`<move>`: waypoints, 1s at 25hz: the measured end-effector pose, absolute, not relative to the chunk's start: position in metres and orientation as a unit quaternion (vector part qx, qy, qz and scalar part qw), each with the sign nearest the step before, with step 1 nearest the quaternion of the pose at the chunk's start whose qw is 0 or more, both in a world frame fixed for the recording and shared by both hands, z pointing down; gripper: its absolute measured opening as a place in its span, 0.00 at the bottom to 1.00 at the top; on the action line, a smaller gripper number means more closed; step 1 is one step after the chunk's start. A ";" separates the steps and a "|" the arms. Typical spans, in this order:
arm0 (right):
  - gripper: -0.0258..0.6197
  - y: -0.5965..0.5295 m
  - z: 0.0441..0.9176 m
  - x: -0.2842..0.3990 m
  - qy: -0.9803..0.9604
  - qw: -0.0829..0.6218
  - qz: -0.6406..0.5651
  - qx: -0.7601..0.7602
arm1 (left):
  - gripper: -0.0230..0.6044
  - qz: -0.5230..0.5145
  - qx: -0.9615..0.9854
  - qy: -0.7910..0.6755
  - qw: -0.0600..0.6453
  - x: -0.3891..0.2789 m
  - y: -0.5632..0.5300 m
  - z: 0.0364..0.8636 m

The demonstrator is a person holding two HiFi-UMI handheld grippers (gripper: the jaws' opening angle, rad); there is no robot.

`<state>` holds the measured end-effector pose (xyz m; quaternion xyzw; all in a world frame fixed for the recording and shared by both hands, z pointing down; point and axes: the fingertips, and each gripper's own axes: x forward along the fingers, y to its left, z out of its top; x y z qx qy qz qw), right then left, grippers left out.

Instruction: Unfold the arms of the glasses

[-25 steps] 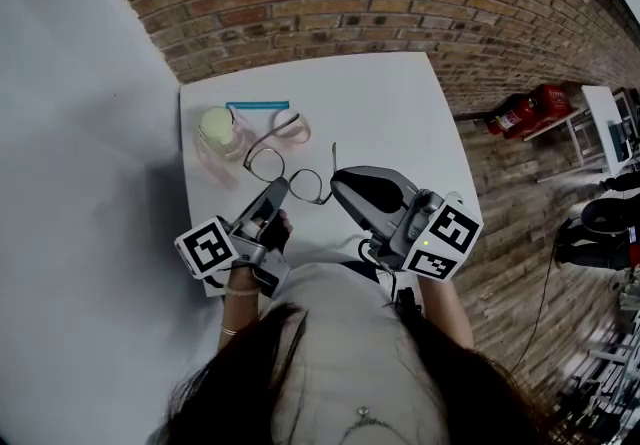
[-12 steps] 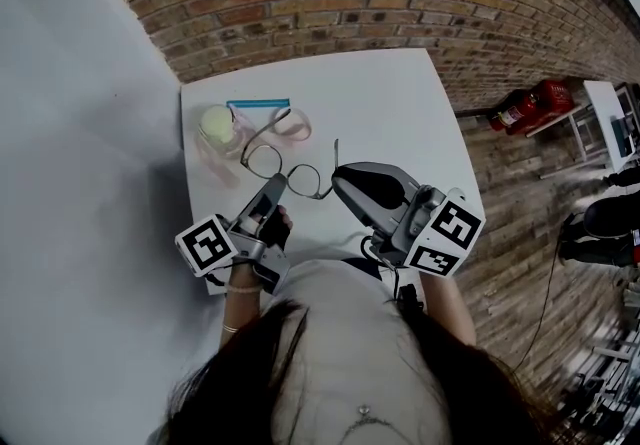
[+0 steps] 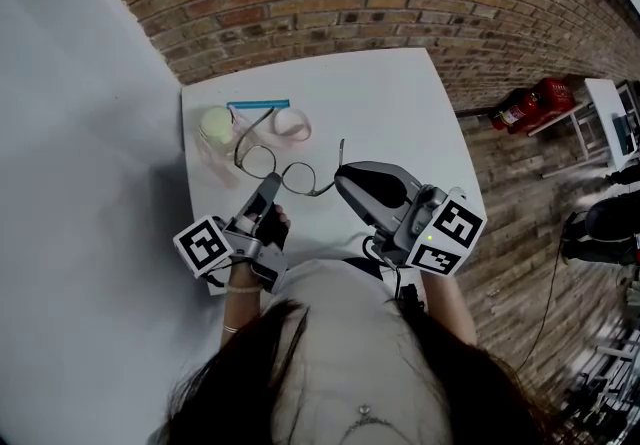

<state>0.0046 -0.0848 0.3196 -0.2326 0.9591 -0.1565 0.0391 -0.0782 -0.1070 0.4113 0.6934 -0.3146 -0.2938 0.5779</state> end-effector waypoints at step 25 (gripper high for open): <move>0.10 -0.084 0.321 0.015 0.958 0.040 -0.146 -0.243 | 0.07 -0.299 0.677 -0.329 0.587 -0.080 -0.107 0.420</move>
